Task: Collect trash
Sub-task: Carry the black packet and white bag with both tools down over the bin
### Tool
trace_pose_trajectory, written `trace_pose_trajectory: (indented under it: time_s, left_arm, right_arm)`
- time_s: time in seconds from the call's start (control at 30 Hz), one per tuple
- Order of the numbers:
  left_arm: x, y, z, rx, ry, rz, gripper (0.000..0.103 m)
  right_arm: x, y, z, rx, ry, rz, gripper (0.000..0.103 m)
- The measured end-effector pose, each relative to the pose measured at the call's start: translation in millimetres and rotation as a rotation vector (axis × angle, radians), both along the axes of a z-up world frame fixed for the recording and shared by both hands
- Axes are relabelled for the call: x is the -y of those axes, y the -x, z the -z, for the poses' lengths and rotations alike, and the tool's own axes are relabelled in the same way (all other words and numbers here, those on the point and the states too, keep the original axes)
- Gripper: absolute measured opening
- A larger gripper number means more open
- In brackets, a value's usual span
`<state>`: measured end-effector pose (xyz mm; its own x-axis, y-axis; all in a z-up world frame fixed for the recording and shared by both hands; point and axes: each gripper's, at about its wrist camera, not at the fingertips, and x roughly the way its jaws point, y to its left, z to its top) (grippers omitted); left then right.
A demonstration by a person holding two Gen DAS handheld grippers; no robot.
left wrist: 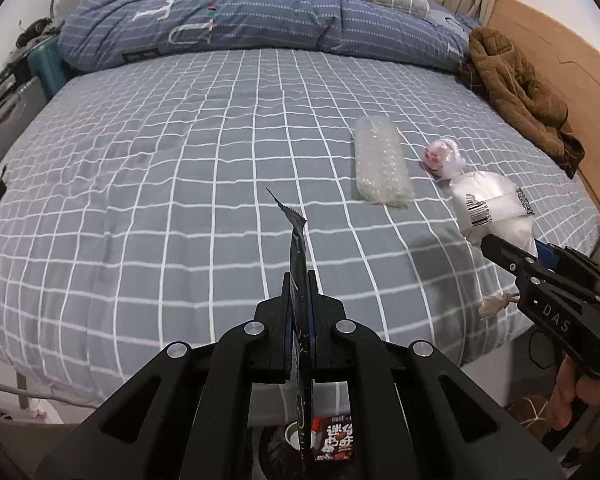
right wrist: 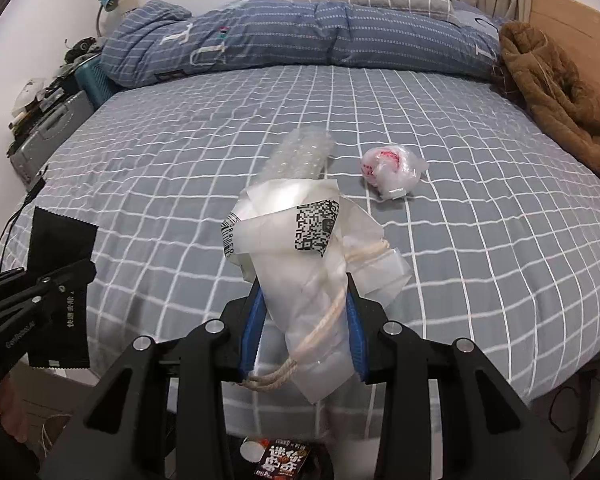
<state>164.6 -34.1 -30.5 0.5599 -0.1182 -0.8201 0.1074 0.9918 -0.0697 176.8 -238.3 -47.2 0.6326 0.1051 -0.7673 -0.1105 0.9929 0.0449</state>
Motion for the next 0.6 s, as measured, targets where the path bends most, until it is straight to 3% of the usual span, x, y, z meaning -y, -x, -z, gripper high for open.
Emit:
trace_pose_trajectory:
  time_s: [0.33, 0.6]
  left_arm:
    - [-6, 49, -10, 0.023, 0.002, -0.033, 0.004]
    - [-8, 86, 6, -0.003, 0.019, -0.05, 0.004]
  right_arm:
    - [-24, 58, -9, 0.02, 0.001, -0.054, 0.035]
    - [-38, 98, 5, -0.002, 0.009, -0.09, 0.035]
